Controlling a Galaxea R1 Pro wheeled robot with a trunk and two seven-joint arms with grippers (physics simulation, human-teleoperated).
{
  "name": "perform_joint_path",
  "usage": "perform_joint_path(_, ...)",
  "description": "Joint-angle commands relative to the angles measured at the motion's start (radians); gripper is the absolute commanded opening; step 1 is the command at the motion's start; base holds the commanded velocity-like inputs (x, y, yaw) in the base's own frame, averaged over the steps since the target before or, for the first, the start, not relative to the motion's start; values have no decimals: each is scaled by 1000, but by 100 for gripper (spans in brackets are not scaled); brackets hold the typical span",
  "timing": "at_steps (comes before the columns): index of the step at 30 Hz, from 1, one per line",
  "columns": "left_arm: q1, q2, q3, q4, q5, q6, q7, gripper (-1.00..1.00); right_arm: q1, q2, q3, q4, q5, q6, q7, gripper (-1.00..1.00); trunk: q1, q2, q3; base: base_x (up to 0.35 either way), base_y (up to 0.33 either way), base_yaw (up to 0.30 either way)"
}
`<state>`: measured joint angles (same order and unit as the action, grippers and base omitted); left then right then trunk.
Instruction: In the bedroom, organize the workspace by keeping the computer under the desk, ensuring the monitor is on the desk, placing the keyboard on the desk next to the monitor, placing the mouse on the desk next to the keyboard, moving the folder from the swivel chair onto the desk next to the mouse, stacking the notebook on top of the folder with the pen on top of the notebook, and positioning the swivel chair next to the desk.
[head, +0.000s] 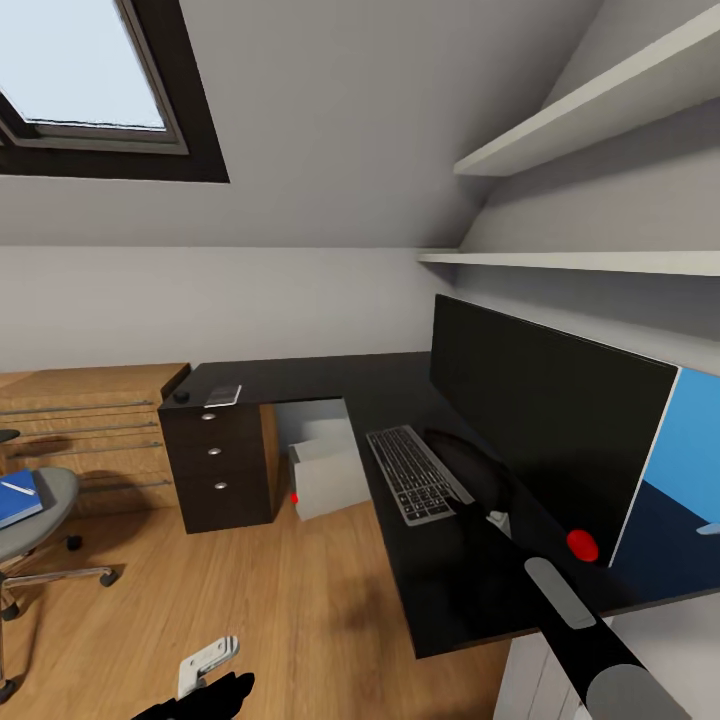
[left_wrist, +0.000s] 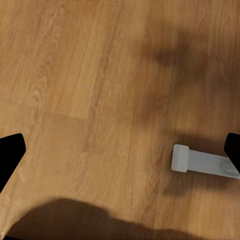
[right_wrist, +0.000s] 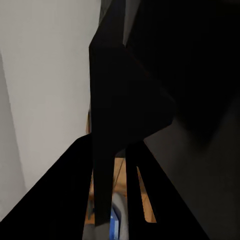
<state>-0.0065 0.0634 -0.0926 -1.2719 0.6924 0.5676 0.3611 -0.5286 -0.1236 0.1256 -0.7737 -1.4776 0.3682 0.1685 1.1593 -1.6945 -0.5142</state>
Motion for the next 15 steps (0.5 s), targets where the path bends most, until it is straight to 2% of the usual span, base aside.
perform_joint_path(1,-1,1,-2,-2,11,1,9,100,-1,-1,3,2,1,0,0,-100,0,-1,-1,0,0,0)
perform_joint_path(4,-1,1,1,-5,12,1,7,100,-1,-1,3,1,1,0,-2,-100,0,-1,-1,0,0,0)
perform_joint_path(7,-1,1,37,-7,17,4,6,100,-1,-1,3,1,1,0,-2,-100,0,-1,-1,0,0,0)
perform_joint_path(8,0,0,51,-7,18,4,6,100,-1,-1,3,1,1,0,-2,-100,4,-8,-4,0,0,0)
perform_joint_path(15,-1,-1,67,-7,19,3,6,100,-1,-1,2,1,1,-1,2,-100,31,-57,-26,0,0,0)
